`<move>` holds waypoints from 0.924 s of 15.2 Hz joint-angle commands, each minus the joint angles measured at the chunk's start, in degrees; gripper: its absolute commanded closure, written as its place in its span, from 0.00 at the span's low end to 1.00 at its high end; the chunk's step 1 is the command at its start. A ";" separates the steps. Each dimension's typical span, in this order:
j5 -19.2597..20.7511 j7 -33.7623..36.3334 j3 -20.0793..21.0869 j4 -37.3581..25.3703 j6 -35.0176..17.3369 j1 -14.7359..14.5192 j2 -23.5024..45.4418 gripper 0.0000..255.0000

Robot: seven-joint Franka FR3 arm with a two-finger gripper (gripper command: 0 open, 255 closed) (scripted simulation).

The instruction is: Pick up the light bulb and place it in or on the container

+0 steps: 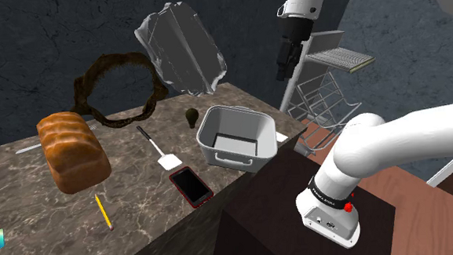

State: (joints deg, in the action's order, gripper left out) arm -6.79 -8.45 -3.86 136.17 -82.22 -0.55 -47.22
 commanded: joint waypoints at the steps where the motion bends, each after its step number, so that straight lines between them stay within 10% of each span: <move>1: 0.00 0.00 0.00 0.00 0.00 0.00 0.00 0.00; 14: -1.06 5.14 7.12 -0.53 -24.75 -1.48 21.76 0.00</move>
State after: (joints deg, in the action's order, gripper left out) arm -7.96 -3.82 2.77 136.45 -105.40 -1.97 -27.50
